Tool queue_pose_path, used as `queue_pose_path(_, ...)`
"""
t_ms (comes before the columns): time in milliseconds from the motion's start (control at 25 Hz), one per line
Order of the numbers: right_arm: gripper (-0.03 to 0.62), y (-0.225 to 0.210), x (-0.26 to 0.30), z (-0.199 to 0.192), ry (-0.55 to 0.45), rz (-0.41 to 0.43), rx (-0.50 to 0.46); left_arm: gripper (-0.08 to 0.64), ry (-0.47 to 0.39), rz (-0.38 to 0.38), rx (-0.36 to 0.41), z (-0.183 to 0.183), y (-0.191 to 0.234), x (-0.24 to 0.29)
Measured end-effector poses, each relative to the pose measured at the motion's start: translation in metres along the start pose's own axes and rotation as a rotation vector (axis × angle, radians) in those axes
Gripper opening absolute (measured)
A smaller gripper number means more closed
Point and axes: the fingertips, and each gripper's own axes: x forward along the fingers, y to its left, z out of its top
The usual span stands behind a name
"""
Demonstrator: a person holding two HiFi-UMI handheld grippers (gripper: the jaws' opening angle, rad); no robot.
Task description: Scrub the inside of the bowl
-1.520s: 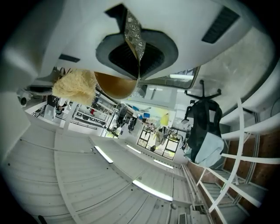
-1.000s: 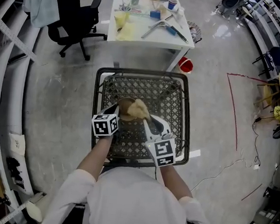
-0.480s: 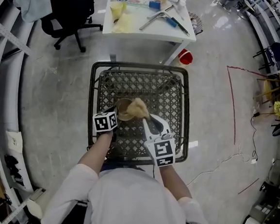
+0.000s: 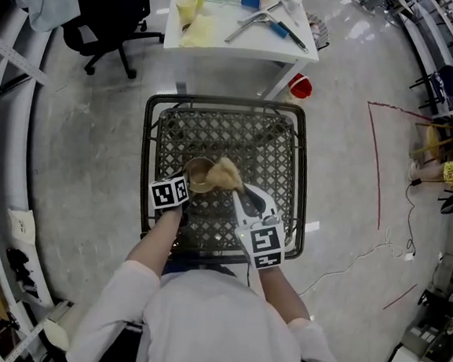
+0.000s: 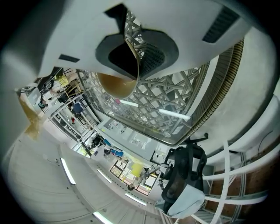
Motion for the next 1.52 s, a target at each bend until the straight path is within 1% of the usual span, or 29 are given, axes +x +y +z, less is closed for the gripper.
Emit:
queue_pose_path(360,0.069,0.002,0.0,-0.003,0.006,-0.008,0.004,0.044,0.018,-0.006,-0.04,-0.006,0.007,0.005)
queue_pose_path(520,0.069,0.0,-0.001,-0.003,0.005,-0.013,0.012,0.046,0.018,-0.016,-0.015,-0.004,0.003,0.004)
queue_pose_path(680,0.069,0.0,-0.001,0.0,0.002,-0.013,0.013,0.046,0.012,-0.045,-0.023,-0.002,0.001,0.002)
queue_pose_path(960,0.069,0.002,-0.002,0.003,-0.007,-0.01,0.009,0.046,0.004,-0.05,-0.002,-0.001,0.001,-0.004)
queue_pose_path(1200,0.069,0.002,-0.008,0.007,-0.026,-0.016,0.003,0.046,-0.038,-0.05,0.014,0.009,0.0,-0.017)
queue_pose_path(1360,0.069,0.005,-0.011,0.01,-0.038,-0.013,0.005,0.046,-0.089,-0.018,0.044,0.019,0.001,-0.029)
queue_pose_path(1520,0.069,0.008,-0.015,0.013,-0.054,-0.007,-0.004,0.044,-0.144,-0.053,0.051,0.031,-0.01,-0.043)
